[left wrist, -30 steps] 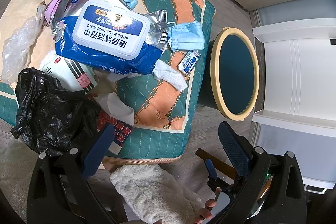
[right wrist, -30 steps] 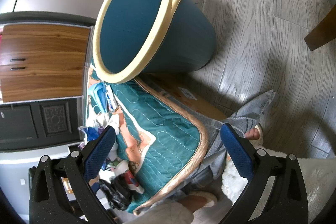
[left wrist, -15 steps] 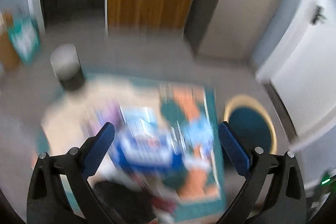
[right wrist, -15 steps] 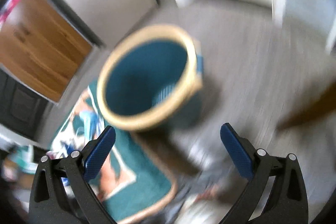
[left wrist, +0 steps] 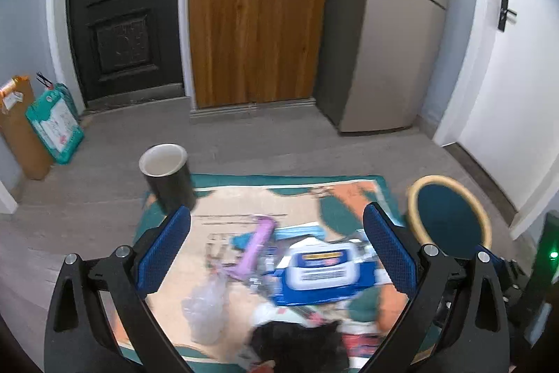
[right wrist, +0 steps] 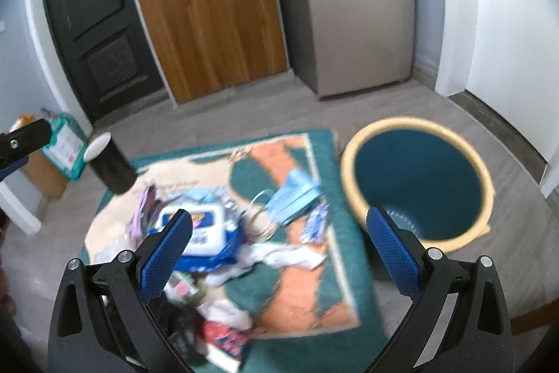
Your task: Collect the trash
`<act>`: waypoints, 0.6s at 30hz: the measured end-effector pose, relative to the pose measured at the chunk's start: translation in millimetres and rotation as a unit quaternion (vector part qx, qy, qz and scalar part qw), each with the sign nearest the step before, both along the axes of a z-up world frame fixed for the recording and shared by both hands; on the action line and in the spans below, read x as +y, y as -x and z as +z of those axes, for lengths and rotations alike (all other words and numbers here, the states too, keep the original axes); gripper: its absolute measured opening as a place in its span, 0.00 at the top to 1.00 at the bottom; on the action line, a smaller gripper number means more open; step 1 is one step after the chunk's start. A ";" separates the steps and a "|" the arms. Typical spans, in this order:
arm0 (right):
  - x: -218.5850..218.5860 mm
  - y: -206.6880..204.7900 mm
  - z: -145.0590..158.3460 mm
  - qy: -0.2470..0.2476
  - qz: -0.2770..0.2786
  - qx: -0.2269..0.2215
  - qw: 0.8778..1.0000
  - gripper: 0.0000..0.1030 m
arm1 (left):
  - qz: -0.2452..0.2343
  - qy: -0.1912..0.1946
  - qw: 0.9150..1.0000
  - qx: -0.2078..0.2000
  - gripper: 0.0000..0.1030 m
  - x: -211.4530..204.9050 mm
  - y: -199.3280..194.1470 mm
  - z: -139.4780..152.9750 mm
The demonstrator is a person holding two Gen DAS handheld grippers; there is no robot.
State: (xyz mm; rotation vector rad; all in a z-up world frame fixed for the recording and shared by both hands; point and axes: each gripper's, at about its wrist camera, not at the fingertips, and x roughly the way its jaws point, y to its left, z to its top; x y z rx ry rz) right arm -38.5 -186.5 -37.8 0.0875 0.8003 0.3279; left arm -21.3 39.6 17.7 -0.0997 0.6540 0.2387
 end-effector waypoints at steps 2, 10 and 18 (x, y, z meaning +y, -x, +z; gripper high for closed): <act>12.1 2.1 -7.5 0.008 0.009 0.020 1.000 0.04 | -0.010 -0.014 1.000 0.005 0.06 6.8 2.2 -3.0; 37.5 -2.9 -4.4 0.041 0.007 0.023 0.999 0.04 | -0.036 -0.027 0.999 0.022 0.06 22.9 8.4 -17.9; 32.6 0.1 -2.5 0.069 0.012 0.009 0.998 0.04 | -0.021 -0.010 0.996 0.081 0.06 18.5 -3.2 -43.9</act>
